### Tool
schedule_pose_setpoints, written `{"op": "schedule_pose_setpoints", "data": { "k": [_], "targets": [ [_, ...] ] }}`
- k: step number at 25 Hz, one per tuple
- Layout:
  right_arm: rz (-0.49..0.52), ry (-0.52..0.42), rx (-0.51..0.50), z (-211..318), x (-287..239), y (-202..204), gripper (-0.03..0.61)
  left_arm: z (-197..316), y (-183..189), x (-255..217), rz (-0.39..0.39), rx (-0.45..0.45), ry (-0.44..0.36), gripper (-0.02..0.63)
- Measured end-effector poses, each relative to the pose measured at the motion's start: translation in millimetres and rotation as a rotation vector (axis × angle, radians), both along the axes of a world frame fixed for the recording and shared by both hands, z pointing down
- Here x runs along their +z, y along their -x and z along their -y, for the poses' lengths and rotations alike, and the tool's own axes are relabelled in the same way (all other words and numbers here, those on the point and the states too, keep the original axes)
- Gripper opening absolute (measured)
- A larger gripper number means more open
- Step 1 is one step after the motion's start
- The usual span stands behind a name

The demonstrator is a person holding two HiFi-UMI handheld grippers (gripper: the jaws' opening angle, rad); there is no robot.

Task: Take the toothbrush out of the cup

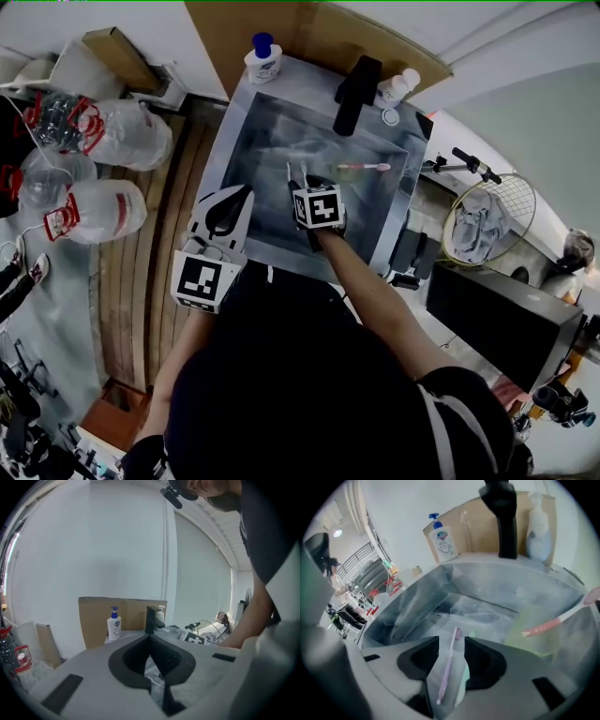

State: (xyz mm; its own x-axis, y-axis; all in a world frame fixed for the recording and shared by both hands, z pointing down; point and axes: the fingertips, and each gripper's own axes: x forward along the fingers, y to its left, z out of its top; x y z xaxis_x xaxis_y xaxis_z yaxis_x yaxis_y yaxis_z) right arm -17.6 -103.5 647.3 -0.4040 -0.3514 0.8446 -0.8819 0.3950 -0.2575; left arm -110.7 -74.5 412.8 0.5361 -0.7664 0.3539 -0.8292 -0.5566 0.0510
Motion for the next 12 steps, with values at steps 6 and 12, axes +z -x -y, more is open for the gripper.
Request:
{"op": "schedule_pose_setpoints", "data": {
  "k": [6, 12],
  "targets": [
    [0.053, -0.317, 0.133, -3, -75, -26, 0.124, -2, -22, -3, -0.017, 0.073, -0.017, 0.020],
    [0.030, -0.453, 0.382, -8, -104, -87, 0.110, -8, -46, -5, -0.030, 0.152, -0.024, 0.020]
  ]
}}
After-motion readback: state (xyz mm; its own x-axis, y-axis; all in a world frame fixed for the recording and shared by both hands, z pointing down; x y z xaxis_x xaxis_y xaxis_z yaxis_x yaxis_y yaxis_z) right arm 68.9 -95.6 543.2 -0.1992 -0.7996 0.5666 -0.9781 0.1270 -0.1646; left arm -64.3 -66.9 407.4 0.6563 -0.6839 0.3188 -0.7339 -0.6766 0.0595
